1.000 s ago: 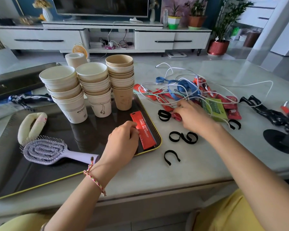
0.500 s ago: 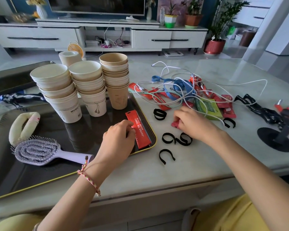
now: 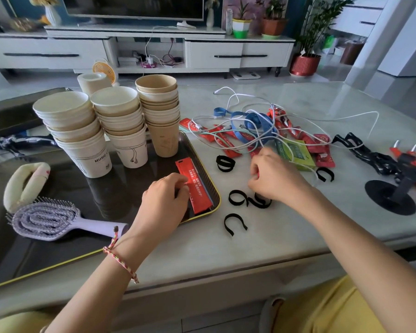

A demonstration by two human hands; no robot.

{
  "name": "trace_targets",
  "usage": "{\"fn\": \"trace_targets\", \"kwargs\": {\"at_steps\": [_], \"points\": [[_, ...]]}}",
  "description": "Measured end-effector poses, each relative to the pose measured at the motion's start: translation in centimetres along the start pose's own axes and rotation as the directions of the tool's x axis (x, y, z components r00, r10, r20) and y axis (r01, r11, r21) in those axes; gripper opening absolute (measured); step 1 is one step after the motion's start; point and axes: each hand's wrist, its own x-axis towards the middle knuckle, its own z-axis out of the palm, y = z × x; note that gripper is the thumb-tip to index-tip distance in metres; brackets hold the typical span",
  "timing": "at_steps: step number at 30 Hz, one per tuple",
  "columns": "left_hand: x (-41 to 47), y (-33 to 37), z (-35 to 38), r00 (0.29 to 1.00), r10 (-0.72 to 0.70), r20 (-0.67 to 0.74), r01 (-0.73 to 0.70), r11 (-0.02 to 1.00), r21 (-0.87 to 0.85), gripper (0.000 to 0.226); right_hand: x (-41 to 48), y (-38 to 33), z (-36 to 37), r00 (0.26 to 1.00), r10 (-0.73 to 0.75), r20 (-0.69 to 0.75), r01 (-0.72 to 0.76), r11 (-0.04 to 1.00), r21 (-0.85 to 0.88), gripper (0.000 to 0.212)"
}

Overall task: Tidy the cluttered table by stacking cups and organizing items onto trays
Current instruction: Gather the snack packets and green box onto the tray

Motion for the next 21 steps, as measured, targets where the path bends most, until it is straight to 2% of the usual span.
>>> {"fn": "trace_targets", "kwargs": {"at_steps": [3,6,8,11,13,15,17,19,21], "points": [[0.2,-0.2,-0.1,1.0,0.003,-0.014,-0.004,1.0,-0.029,0.025,0.1,-0.2,-2.1,0.977,0.028,-0.211,-0.023,0.999,0.028,0.009],[0.3,-0.2,-0.2,1.0,-0.003,-0.016,0.002,0.998,-0.056,0.025,-0.1,-0.8,-4.3,0.923,0.091,-0.373,-0.002,0.973,0.232,0.011],[0.4,-0.3,-0.2,0.999,-0.013,-0.033,0.01,0.996,-0.09,0.025,-0.5,-2.0,-5.1,0.882,0.07,-0.466,0.116,0.926,0.359,0.009],[0.6,-0.2,-0.4,0.989,-0.092,-0.118,0.066,0.977,-0.205,0.022,-1.3,-4.7,-4.7,0.82,-0.124,-0.559,0.358,0.873,0.331,0.015],[0.8,-0.3,-0.6,0.972,-0.181,-0.151,0.133,0.949,-0.286,0.022,-1.8,-6.4,-3.1,0.812,-0.287,-0.509,0.468,0.84,0.273,0.013],[1.0,-0.4,-0.6,0.96,-0.233,-0.154,0.172,0.927,-0.332,0.023,-2.5,-7.5,-1.2,0.828,-0.451,-0.333,0.522,0.837,0.167,0.016],[1.0,-0.4,-0.5,0.96,-0.24,-0.142,0.18,0.923,-0.341,0.023,-2.6,-8.0,0.2,0.828,-0.542,-0.143,0.558,0.822,0.116,0.029],[0.9,-0.2,-0.4,0.969,-0.213,-0.126,0.164,0.934,-0.317,0.023,-2.0,-7.9,0.2,0.841,-0.514,-0.169,0.541,0.808,0.234,0.031],[0.8,-0.2,-0.2,0.973,-0.195,-0.127,0.152,0.945,-0.288,0.023,-0.2,-7.2,-0.1,0.893,-0.371,-0.256,0.448,0.791,0.417,0.02]]}}
